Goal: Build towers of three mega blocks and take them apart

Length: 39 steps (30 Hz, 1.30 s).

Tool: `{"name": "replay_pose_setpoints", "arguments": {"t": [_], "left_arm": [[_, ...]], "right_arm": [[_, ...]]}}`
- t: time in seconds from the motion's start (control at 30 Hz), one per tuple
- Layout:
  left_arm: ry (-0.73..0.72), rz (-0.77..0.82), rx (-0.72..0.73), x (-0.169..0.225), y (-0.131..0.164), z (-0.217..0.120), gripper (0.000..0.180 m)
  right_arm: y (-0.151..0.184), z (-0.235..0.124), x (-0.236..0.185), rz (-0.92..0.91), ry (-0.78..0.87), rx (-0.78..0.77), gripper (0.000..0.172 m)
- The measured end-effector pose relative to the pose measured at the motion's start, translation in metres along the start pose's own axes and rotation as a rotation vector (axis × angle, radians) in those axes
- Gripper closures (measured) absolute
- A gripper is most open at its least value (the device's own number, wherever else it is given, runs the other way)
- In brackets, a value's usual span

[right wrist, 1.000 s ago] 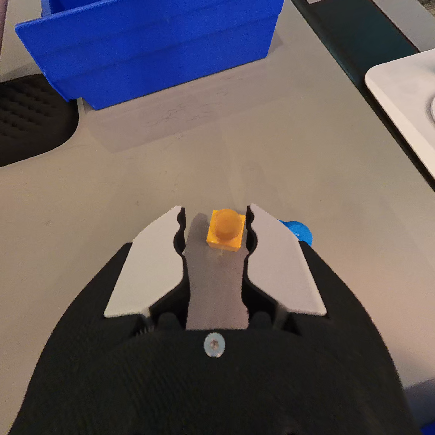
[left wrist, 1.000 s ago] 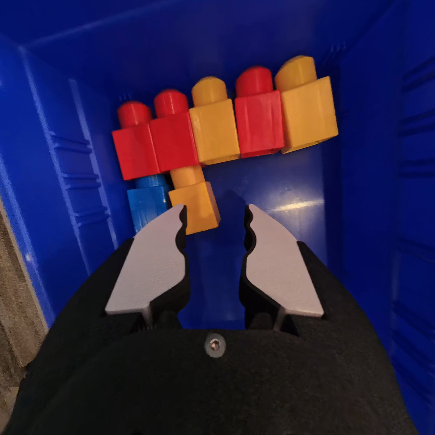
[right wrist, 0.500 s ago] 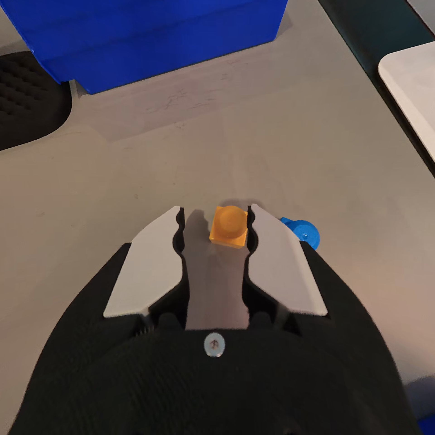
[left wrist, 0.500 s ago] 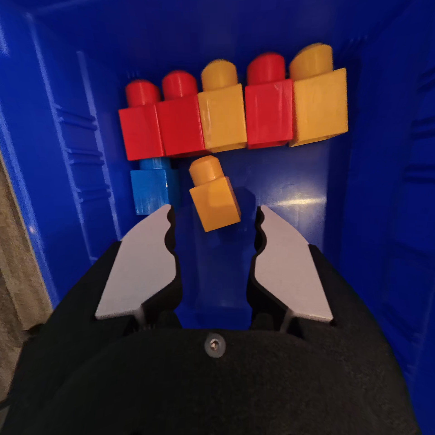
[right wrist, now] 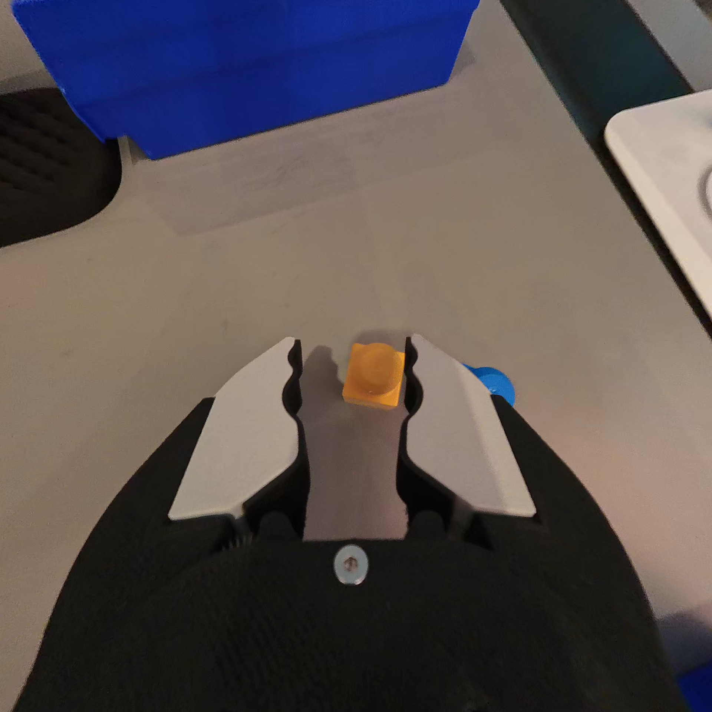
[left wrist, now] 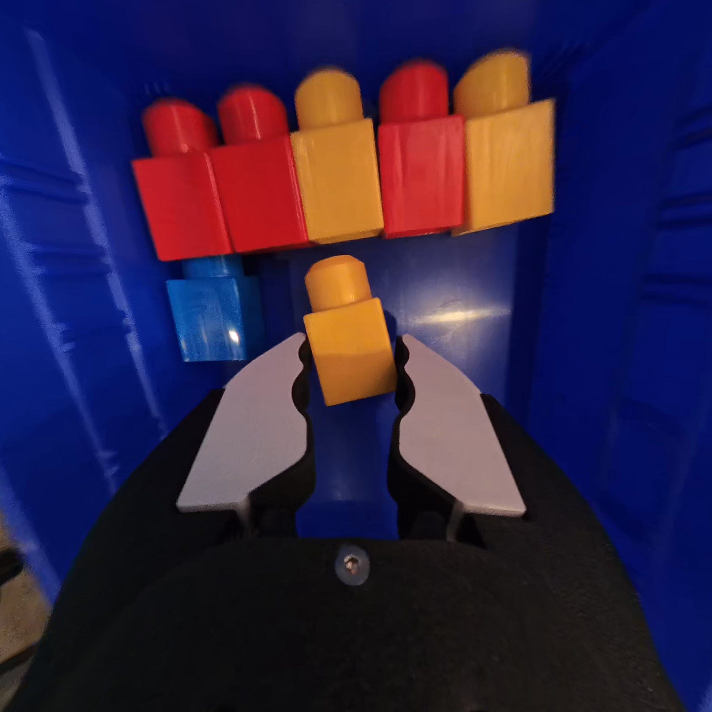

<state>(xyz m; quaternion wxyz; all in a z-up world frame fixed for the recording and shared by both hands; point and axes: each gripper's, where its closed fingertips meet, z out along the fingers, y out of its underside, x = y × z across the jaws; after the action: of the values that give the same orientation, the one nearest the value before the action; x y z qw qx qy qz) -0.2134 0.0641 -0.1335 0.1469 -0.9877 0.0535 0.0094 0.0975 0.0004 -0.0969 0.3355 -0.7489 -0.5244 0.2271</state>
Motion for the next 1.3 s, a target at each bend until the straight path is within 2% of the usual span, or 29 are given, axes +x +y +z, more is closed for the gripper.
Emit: {"name": "replay_pose_setpoints", "arguments": {"t": [0.1,0.13,0.2,0.3,0.37,0.43,0.5,0.67,0.77,0.9,1.0,1.13,1.3], "left_arm": [[0.114,0.012,0.193,0.018,-0.021,-0.05,0.139],[0.192,0.034,0.282,0.033,-0.028,-0.074,0.139],[0.441,0.147,0.479,0.086,-0.039,-0.132,0.139],[0.835,0.441,0.68,0.178,-0.018,-0.215,0.139],[0.962,0.613,0.721,0.223,0.004,-0.241,0.139],[1.016,0.723,0.729,0.257,0.021,-0.25,0.139],[1.069,0.8,0.725,0.282,0.036,-0.255,0.14],[1.067,0.874,0.733,0.314,0.05,-0.252,0.14],[1.062,0.883,0.757,0.317,0.051,-0.253,0.141],[1.032,0.865,0.719,0.317,0.05,-0.242,0.141],[1.01,0.85,0.714,0.323,0.046,-0.232,0.116],[0.979,0.892,0.697,0.33,0.049,-0.221,0.138],[0.955,0.909,0.67,0.329,0.052,-0.216,0.137]], "right_arm": [[-0.014,-0.01,0.001,0.001,0.012,0.066,0.12],[-0.021,-0.016,0.002,-0.001,0.017,0.103,0.121],[-0.041,-0.031,-0.001,-0.009,0.019,0.211,0.121],[-0.087,-0.071,-0.02,-0.007,-0.053,0.485,0.123],[-0.115,-0.107,-0.039,0.048,-0.178,0.687,0.129],[-0.136,-0.14,-0.053,0.146,-0.321,0.86,0.136],[-0.146,-0.16,-0.06,0.219,-0.413,0.97,0.137],[-0.147,-0.153,-0.067,0.257,-0.481,0.939,0.132],[-0.146,-0.152,-0.075,0.264,-0.564,0.93,0.142],[-0.144,-0.148,-0.075,0.207,-0.488,0.907,0.142],[-0.146,-0.147,-0.077,0.154,-0.42,0.896,0.142],[-0.144,-0.141,-0.077,0.091,-0.335,0.844,0.142],[-0.141,-0.139,-0.079,0.045,-0.287,0.789,0.142]]}}
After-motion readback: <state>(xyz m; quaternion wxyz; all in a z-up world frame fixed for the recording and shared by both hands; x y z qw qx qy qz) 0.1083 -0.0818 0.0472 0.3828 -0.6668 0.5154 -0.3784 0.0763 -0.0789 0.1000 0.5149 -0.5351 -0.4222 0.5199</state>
